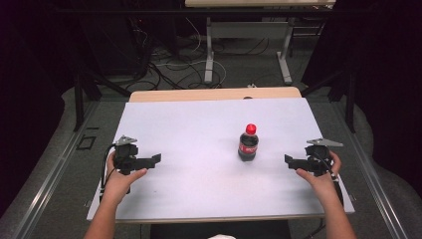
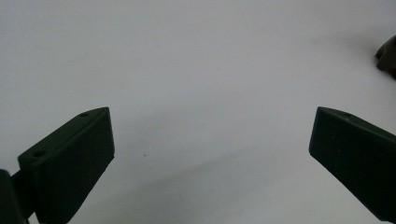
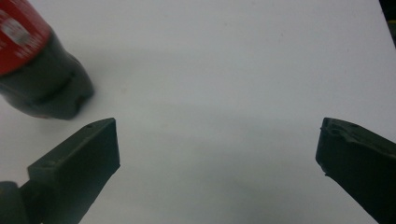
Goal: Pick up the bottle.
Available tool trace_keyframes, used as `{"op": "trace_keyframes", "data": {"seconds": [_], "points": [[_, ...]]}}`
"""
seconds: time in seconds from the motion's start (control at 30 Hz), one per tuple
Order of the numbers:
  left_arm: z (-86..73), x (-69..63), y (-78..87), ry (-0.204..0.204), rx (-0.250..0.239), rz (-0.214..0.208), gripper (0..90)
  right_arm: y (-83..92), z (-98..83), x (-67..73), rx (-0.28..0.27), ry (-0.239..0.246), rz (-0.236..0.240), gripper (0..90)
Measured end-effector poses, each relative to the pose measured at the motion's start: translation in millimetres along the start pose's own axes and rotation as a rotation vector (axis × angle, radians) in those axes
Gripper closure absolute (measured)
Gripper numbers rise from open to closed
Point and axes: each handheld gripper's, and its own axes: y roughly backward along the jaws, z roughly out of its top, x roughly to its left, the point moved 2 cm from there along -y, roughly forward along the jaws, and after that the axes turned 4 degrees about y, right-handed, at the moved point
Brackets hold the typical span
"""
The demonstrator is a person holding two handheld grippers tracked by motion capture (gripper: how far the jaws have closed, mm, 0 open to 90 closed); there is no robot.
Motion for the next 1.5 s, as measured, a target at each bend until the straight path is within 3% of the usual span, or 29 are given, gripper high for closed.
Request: {"op": "trace_keyframes", "data": {"seconds": [0.17, 0.27, 0.37, 0.4, 0.6, 0.63, 0.77, 0.9, 1.07, 1.1, 1.5], "points": [[5.6, -6.7, 10.7, -0.006, -0.034, -0.015, 0.4, 8.9, 7.7, 8.1, -0.038, 0.032, 0.023, 0.0], [8.1, -11.7, 16.6, 0.012, -0.056, -0.033, 0.5, 11.3, 13.0, 18.6, -0.061, 0.055, 0.047, 0.0], [11.4, -18.0, 21.1, 0.026, -0.066, -0.048, 0.4, 11.1, 19.7, 31.7, -0.093, 0.117, 0.074, 0.6], [12.2, -20.1, 21.5, 0.023, -0.073, -0.051, 0.4, 8.1, 24.4, 41.5, -0.087, 0.142, 0.107, 1.1], [13.8, -27.8, 25.7, -0.001, -0.064, -0.075, 0.3, -1.1, 36.0, 67.0, -0.084, 0.184, 0.184, 4.3], [14.2, -27.8, 26.5, -0.017, -0.058, -0.075, 0.3, -7.0, 39.3, 75.1, -0.088, 0.211, 0.193, 5.6], [13.4, -29.9, 26.1, -0.011, -0.058, -0.081, 0.3, -16.8, 41.6, 84.8, -0.073, 0.211, 0.217, 6.6], [12.8, -29.3, 25.6, -0.013, -0.049, -0.083, 0.3, -29.7, 42.3, 94.5, -0.058, 0.242, 0.228, 7.6], [11.6, -28.6, 24.7, -0.012, -0.029, -0.084, 0.3, -42.7, 43.1, 106.1, -0.055, 0.262, 0.238, 15.0], [11.0, -29.0, 22.9, -0.006, -0.049, -0.078, 0.3, -42.7, 43.1, 106.1, -0.055, 0.262, 0.238, 15.0], [8.6, -29.3, 20.0, 0.001, -0.038, -0.065, 0.3, -56.3, 46.8, 113.2, -0.066, 0.246, 0.257, 21.6]]}}
